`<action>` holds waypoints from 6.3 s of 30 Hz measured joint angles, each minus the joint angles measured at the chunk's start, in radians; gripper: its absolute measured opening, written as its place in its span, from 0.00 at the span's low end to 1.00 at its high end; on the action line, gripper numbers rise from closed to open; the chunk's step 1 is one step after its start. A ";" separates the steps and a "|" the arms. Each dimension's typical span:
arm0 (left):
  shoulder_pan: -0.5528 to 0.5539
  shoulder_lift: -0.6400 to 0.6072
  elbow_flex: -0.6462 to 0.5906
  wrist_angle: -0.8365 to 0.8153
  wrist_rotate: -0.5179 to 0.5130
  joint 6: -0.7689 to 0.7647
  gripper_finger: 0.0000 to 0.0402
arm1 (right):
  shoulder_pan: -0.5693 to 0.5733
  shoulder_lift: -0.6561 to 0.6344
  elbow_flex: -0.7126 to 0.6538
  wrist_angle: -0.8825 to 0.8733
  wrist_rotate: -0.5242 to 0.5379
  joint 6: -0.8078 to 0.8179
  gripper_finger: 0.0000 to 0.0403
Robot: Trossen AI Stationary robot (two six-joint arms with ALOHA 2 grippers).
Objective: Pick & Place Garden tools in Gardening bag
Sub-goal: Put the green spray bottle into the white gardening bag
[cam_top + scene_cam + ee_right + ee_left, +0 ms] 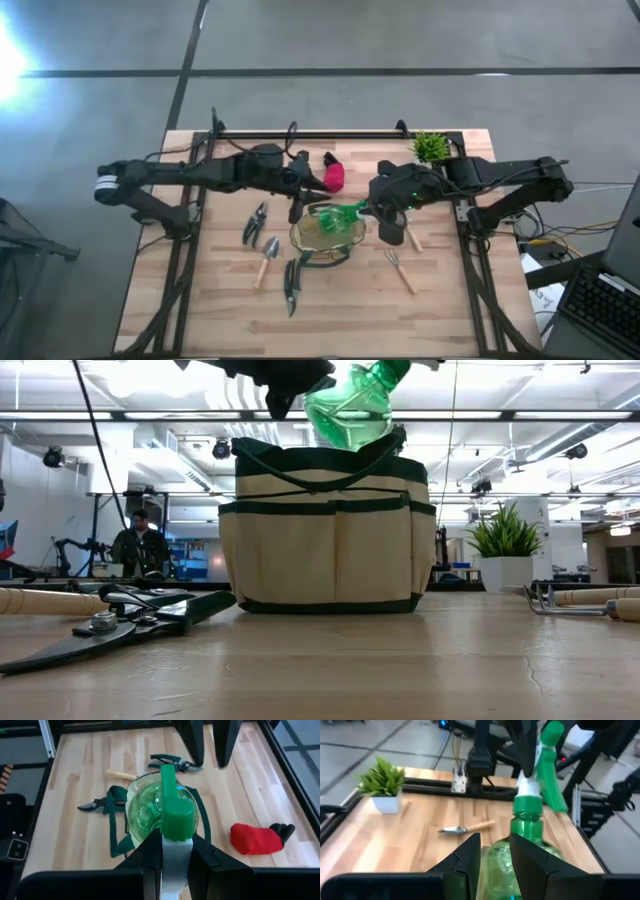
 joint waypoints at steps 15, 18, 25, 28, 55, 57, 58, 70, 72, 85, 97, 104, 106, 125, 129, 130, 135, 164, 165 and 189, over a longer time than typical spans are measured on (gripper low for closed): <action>0.000 0.047 0.105 -0.137 0.065 0.045 0.52 | -0.062 0.106 0.083 -0.088 -0.015 -0.007 0.11; -0.001 0.062 0.118 -0.135 0.086 0.057 0.52 | -0.068 0.135 0.098 -0.090 -0.034 -0.021 0.11; -0.001 0.067 0.120 -0.087 0.085 0.070 0.52 | -0.069 0.194 0.146 -0.097 -0.034 -0.055 0.11; -0.001 0.064 0.120 -0.077 0.086 0.070 0.52 | -0.072 0.216 0.174 -0.098 -0.035 -0.065 0.11; -0.002 0.066 0.117 -0.110 0.086 0.069 0.41 | -0.072 0.258 0.248 -0.116 -0.037 -0.076 0.11; -0.002 0.066 0.117 -0.103 0.087 0.069 0.36 | -0.072 0.258 0.248 -0.117 -0.037 -0.077 0.11; -0.002 0.066 0.117 -0.101 0.087 0.069 0.33 | -0.072 0.258 0.248 -0.117 -0.037 -0.077 0.11; -0.002 0.066 0.115 -0.095 0.110 0.068 0.10 | -0.073 0.258 0.248 -0.118 -0.035 -0.075 0.11; -0.002 0.066 0.115 -0.094 0.109 0.068 0.09 | -0.073 0.258 0.248 -0.118 -0.035 -0.076 0.11; -0.002 0.066 0.115 -0.081 0.109 0.068 0.09 | -0.072 0.257 0.251 -0.098 -0.034 -0.076 0.20; -0.002 0.067 0.102 -0.100 0.106 0.071 0.09 | -0.071 0.254 0.257 -0.125 -0.044 -0.053 0.40; -0.002 0.067 0.097 -0.116 0.106 0.071 0.09 | -0.071 0.229 0.315 -0.258 -0.045 -0.026 0.45; -0.002 0.067 0.097 -0.121 0.106 0.071 0.09 | -0.071 0.215 0.327 -0.277 -0.045 -0.023 0.45; -0.106 0.039 0.082 -0.018 0.016 0.120 0.09 | -0.071 0.026 0.273 -0.433 0.124 0.108 0.44; -0.122 0.012 0.019 0.044 -0.054 0.127 0.09 | -0.071 -0.014 0.223 -0.432 0.134 0.128 0.42; -0.122 -0.002 -0.006 0.070 -0.059 0.126 0.09 | -0.071 -0.024 0.209 -0.432 0.135 0.135 0.42; -0.122 -0.071 -0.171 0.280 -0.062 0.100 0.09 | -0.071 -0.076 0.121 -0.423 0.135 0.166 0.41; -0.152 -0.139 -0.773 1.036 -0.115 -0.015 0.09 | -0.073 -0.176 -0.024 -0.289 0.161 0.176 0.40; -0.153 -0.137 -0.787 1.050 -0.117 -0.015 0.09 | -0.073 -0.176 -0.024 -0.290 0.161 0.181 0.40; -0.161 -0.132 -1.003 1.291 -0.129 0.022 0.08 | -0.072 -0.176 -0.024 -0.291 0.161 0.249 0.40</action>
